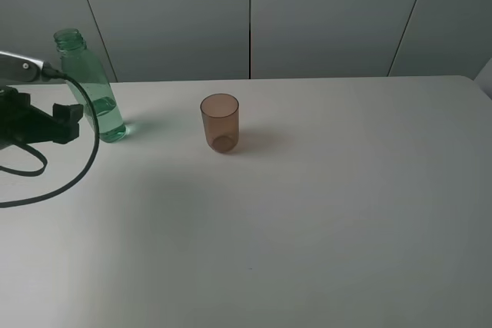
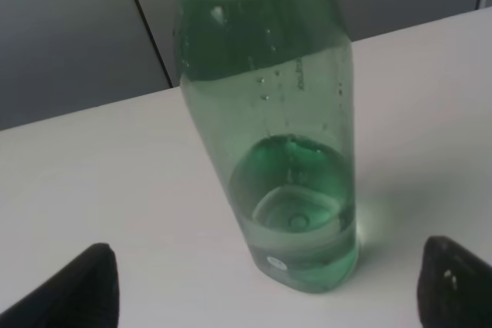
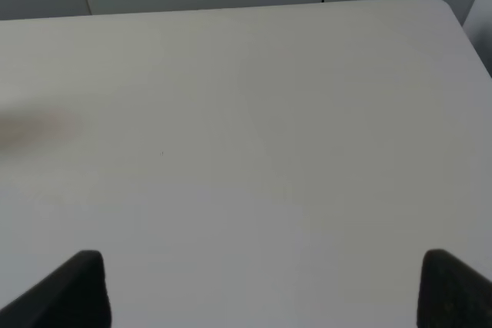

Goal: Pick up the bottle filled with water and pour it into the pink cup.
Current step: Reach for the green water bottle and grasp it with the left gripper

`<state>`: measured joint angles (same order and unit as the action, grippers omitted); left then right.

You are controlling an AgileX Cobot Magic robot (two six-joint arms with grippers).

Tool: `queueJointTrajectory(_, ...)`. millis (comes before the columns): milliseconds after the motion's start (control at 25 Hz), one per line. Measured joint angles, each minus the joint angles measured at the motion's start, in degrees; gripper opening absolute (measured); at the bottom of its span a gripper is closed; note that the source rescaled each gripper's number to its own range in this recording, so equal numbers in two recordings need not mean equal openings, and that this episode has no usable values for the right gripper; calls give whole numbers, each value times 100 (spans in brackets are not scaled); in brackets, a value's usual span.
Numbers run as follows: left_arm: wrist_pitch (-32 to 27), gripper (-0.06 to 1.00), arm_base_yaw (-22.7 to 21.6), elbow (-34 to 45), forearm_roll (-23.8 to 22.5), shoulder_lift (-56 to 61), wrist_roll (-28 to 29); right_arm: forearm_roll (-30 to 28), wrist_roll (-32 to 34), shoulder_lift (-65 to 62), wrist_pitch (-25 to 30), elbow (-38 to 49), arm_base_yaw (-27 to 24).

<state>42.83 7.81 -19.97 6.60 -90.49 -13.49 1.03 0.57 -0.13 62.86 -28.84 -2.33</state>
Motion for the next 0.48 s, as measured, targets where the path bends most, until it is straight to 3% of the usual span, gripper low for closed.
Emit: queueJointTrajectory(480, 1816, 100, 0, 267, 94, -1109, 277, 0, 0, 0, 0, 0, 0)
